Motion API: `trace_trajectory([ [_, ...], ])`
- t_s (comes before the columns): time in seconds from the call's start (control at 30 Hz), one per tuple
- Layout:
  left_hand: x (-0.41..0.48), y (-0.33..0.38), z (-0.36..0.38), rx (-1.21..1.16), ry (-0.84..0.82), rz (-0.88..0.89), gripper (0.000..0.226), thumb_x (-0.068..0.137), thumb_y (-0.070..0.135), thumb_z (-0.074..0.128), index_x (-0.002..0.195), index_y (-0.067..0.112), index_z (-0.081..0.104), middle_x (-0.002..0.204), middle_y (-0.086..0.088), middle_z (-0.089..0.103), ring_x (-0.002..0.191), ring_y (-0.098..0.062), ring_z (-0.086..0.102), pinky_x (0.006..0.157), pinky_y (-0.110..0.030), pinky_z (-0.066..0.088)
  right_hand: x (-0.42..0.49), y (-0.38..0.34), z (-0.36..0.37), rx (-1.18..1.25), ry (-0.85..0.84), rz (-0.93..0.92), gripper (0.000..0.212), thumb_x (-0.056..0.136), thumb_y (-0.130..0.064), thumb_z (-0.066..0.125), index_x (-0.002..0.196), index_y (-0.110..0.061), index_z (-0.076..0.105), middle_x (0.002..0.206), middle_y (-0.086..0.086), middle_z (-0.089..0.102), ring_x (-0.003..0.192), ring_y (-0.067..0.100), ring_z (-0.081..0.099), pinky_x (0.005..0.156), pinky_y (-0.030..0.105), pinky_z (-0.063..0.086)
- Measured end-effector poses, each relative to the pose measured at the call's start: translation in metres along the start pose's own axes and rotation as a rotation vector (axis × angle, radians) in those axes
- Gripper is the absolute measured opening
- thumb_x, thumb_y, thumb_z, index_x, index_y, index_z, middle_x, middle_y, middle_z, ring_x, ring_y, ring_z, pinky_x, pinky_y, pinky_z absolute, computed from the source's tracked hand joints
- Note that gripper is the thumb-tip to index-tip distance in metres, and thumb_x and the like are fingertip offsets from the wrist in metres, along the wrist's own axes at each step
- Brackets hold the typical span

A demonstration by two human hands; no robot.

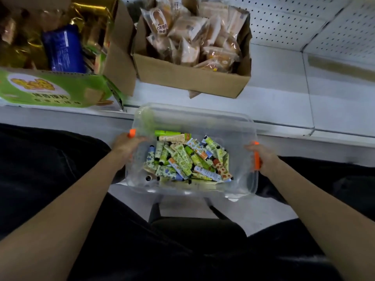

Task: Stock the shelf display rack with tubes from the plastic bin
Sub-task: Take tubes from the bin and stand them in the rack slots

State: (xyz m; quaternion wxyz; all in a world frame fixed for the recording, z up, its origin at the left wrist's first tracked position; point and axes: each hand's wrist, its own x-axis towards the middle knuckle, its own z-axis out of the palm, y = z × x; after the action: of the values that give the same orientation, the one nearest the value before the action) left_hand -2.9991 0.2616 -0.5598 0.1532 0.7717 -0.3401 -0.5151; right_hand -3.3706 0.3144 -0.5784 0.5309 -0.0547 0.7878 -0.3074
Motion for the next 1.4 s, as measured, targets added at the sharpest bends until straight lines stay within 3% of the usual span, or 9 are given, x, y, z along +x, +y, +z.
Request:
trace_trajectory([
  [0.27, 0.018, 0.000, 0.009, -0.031, 0.002, -0.070, 0.043, 0.077, 0.034, 0.077, 0.106, 0.004, 0.068, 0.096, -0.020, 0.065, 0.080, -0.030, 0.061, 0.077, -0.055, 0.057, 0.021, -0.007, 0.004, -0.023, -0.081, 0.033, 0.017, 0.085, -0.005, 0.061, 0.073, -0.015, 0.056, 0.042, -0.002, 0.059, 0.031, 0.009, 0.054, 0.030, 0.017, 0.040],
  [0.4, 0.023, 0.002, 0.013, -0.047, 0.003, -0.063, 0.040, 0.078, 0.032, 0.077, 0.107, 0.008, 0.068, 0.101, -0.017, 0.065, 0.084, -0.029, 0.059, 0.079, -0.052, 0.056, 0.028, -0.005, 0.007, -0.030, -0.048, 0.039, 0.014, 0.074, -0.013, 0.073, 0.084, -0.018, 0.065, 0.096, 0.010, 0.067, 0.081, 0.026, 0.064, 0.067, 0.039, 0.050],
  [0.6, 0.026, -0.006, 0.016, -0.002, -0.007, -0.033, 0.019, 0.082, 0.028, 0.074, 0.078, 0.017, 0.059, 0.092, -0.012, 0.061, 0.086, -0.027, 0.057, 0.082, -0.053, 0.055, 0.065, 0.011, -0.008, -0.096, -0.006, 0.057, 0.096, 0.025, -0.029, 0.085, 0.117, -0.011, 0.062, 0.106, 0.013, 0.066, 0.089, 0.032, 0.064, 0.065, 0.042, 0.053],
  [0.8, 0.025, -0.004, 0.017, -0.068, -0.038, -0.057, 0.019, 0.084, 0.029, 0.071, 0.077, 0.019, 0.057, 0.083, -0.009, 0.059, 0.075, -0.025, 0.056, 0.080, -0.050, 0.053, 0.041, 0.001, 0.005, -0.121, 0.023, 0.039, 0.026, 0.066, -0.015, 0.078, 0.088, -0.017, 0.065, 0.099, 0.013, 0.066, 0.074, 0.025, 0.061, 0.059, 0.035, 0.050],
  [1.0, 0.025, -0.006, 0.020, -0.042, -0.051, -0.016, 0.041, 0.077, 0.041, 0.075, 0.103, 0.010, 0.066, 0.105, -0.014, 0.067, 0.097, -0.031, 0.063, 0.077, -0.044, 0.053, 0.026, 0.000, 0.010, -0.773, 0.060, -0.250, 0.054, 0.074, -0.026, 0.079, 0.117, -0.004, 0.054, 0.119, 0.020, 0.057, 0.115, 0.033, 0.054, 0.090, 0.040, 0.045],
  [1.07, 0.025, -0.009, 0.022, -0.082, -0.037, -0.007, 0.056, 0.071, 0.049, 0.076, 0.112, 0.013, 0.062, 0.111, -0.008, 0.066, 0.102, -0.026, 0.062, 0.078, -0.042, 0.053, 0.017, -0.003, 0.013, -1.186, 0.179, -0.520, 0.078, 0.077, -0.036, 0.074, 0.135, 0.002, 0.038, 0.132, 0.024, 0.044, 0.124, 0.039, 0.041, 0.101, 0.042, 0.034],
  [1.17, 0.024, -0.012, 0.025, -0.118, -0.055, 0.101, 0.047, 0.084, 0.034, 0.070, 0.123, 0.015, 0.053, 0.118, -0.002, 0.060, 0.107, -0.019, 0.057, 0.084, -0.031, 0.047, 0.014, 0.003, 0.032, -1.269, 0.044, -0.827, 0.069, 0.084, -0.033, 0.068, 0.138, 0.000, 0.040, 0.134, 0.021, 0.047, 0.124, 0.037, 0.043, 0.100, 0.040, 0.035],
  [1.27, 0.031, -0.018, 0.026, -0.127, -0.087, 0.197, 0.055, 0.086, 0.031, 0.068, 0.135, 0.016, 0.046, 0.129, -0.005, 0.057, 0.118, -0.019, 0.055, 0.091, -0.029, 0.045, 0.018, 0.015, 0.059, -1.104, -0.284, -0.497, 0.058, 0.088, -0.039, 0.063, 0.133, -0.007, 0.049, 0.124, 0.014, 0.058, 0.112, 0.031, 0.056, 0.090, 0.035, 0.046],
  [1.4, 0.038, -0.027, 0.026, -0.164, -0.112, 0.239, 0.070, 0.081, 0.042, 0.072, 0.142, 0.028, 0.039, 0.140, 0.000, 0.049, 0.129, -0.016, 0.047, 0.108, -0.042, 0.040, 0.041, 0.048, 0.073, -0.890, -0.342, -0.143, 0.069, 0.076, -0.051, 0.072, 0.126, -0.010, 0.047, 0.114, 0.008, 0.060, 0.092, 0.023, 0.060, 0.068, 0.034, 0.054],
])
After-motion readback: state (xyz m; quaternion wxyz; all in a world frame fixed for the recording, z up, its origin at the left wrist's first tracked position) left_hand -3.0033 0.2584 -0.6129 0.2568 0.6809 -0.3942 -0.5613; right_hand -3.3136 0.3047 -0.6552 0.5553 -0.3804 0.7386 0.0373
